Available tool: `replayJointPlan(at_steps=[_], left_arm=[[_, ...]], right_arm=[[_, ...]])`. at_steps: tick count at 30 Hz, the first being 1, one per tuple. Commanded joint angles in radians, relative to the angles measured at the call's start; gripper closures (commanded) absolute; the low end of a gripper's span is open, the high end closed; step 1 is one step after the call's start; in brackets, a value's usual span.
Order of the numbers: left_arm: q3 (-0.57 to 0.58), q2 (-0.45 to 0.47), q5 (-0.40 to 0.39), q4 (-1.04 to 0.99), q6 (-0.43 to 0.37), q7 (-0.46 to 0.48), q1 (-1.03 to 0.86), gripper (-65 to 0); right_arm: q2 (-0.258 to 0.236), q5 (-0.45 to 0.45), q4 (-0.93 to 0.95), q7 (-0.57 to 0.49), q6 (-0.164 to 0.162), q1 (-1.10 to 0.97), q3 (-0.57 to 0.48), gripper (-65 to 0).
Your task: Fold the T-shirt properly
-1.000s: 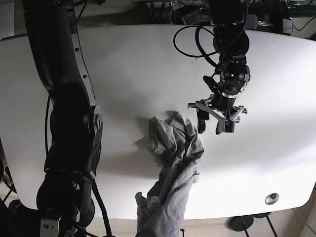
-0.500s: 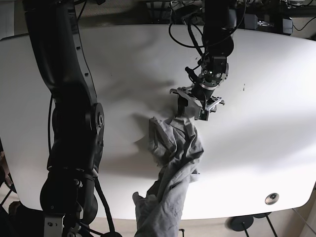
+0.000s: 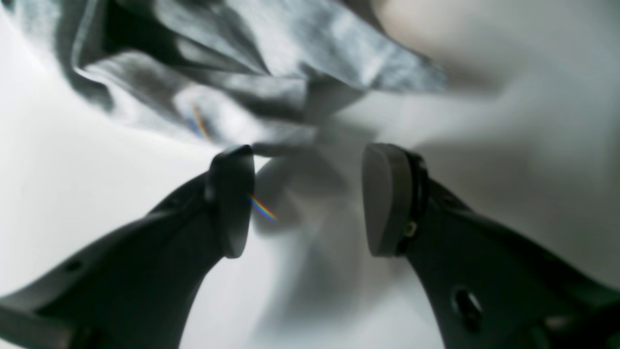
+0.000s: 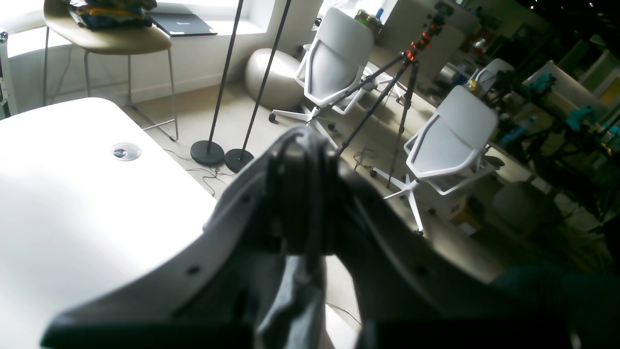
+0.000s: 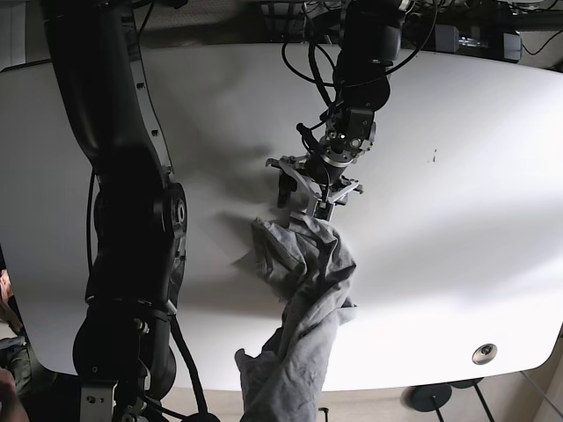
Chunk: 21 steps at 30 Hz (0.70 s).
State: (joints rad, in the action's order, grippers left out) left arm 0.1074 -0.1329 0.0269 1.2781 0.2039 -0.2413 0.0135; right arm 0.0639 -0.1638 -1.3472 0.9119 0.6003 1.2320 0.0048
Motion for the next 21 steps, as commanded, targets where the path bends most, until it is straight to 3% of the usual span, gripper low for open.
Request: replayJointPlan(at_steps=[1,6,10,17,20,21], left_arm=[[0.015,-0.003,0.0,0.064,-0.005,0.013,-0.001,-32.9],[0.018,0.019,0.0,0.042,-0.013,0.013,0.009,-33.1],[0.019,0.019,0.0,-0.042,-0.079,0.017,0.079,-33.2],[0.019,0.016,-0.002,-0.156,-0.079,0.015,0.156,-33.2],[0.019,0.016,0.0,-0.236,-0.079,0.015,0.196,-32.1],[0.019,0.016,0.0,-0.246,-0.079,0.015,0.199,-28.9]], right_arm=[[0.0,-0.015,-0.016,-0.04,-0.009,0.047,0.001,-1.9],[0.0,-0.015,-0.016,-0.04,-0.009,0.045,0.004,-1.9],[0.001,-0.015,-0.018,-0.04,-0.009,0.035,0.004,-1.9],[0.001,-0.015,-0.038,-0.04,-0.009,0.033,0.002,-1.9],[0.001,-0.015,-0.038,-0.04,-0.009,0.033,0.001,-1.9],[0.001,-0.015,-0.038,-0.04,-0.009,0.033,0.001,-1.9]])
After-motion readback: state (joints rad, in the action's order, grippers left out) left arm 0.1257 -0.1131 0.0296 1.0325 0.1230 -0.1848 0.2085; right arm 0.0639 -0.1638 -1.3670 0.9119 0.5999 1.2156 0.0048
